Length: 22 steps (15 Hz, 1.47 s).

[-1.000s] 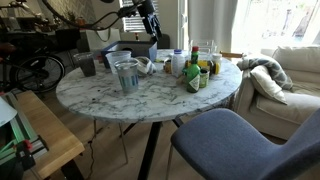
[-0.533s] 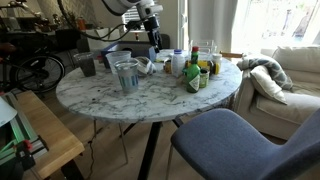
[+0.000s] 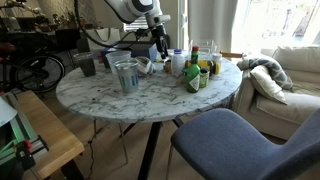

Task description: Pick up the opened without a lid coffee jar and put it in the crisper drawer on the table

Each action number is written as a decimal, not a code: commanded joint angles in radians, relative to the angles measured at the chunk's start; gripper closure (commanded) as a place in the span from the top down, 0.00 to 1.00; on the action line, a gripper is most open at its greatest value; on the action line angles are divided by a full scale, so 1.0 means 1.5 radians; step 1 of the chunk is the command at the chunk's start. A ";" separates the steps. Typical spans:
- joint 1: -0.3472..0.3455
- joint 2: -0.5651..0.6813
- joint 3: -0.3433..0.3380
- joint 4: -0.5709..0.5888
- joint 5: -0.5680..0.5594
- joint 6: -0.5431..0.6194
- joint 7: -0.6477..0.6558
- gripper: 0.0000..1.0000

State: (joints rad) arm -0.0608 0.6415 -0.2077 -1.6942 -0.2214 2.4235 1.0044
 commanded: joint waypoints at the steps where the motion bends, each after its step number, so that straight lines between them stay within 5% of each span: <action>1: -0.001 0.046 -0.005 0.058 0.035 -0.029 -0.038 1.00; 17: -0.009 0.116 -0.016 0.159 0.072 -0.080 -0.045 1.00; 22: -0.001 0.127 -0.032 0.190 0.069 -0.149 -0.011 1.00</action>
State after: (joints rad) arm -0.0713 0.7963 -0.2324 -1.4669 -0.1438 2.2725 0.9661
